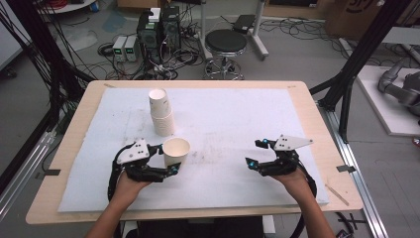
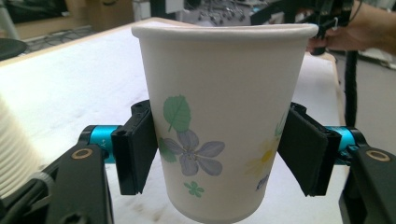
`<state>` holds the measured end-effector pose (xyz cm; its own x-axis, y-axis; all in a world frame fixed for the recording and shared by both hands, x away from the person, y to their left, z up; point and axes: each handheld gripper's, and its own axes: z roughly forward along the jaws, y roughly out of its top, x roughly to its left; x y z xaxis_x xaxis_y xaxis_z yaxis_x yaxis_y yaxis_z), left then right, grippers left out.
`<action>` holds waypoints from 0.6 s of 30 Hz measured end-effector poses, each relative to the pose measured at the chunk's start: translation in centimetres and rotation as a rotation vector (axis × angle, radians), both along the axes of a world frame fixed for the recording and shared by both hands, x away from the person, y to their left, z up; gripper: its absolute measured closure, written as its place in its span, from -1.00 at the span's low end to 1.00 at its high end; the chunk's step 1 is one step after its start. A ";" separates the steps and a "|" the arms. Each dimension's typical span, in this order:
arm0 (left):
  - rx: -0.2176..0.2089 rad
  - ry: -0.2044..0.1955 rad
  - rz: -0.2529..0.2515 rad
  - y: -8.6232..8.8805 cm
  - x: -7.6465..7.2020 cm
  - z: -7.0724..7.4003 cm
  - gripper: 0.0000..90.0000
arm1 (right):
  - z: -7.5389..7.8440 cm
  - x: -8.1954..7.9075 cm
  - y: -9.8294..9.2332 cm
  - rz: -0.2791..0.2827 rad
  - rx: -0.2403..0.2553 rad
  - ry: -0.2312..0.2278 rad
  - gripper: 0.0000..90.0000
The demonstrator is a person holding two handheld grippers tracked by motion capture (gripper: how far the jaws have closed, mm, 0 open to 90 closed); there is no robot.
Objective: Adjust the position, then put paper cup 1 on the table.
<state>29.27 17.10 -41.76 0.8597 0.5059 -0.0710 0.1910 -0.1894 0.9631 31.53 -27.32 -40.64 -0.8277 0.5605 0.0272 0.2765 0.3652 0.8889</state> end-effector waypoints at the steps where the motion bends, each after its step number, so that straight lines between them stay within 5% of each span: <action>1: -0.012 -0.002 0.015 0.4 0.0 0.0 -0.29 | -0.1 0.0 -0.2 -0.016 0.010 0.002 -0.46; 8: -0.081 -0.039 0.117 3.0 -0.3 -0.1 -0.29 | -0.3 0.0 -1.0 -0.071 0.041 -0.013 -0.46; 18: -0.112 -0.082 0.192 4.7 -0.7 0.3 -0.30 | -0.2 0.2 -0.9 -0.070 0.044 -0.015 -0.46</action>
<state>28.55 21.82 -41.45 0.7538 0.6533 -0.0698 0.1339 -0.0487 0.9898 31.78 -28.24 -40.85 -0.7870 0.6157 0.0405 0.2863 0.3062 0.9079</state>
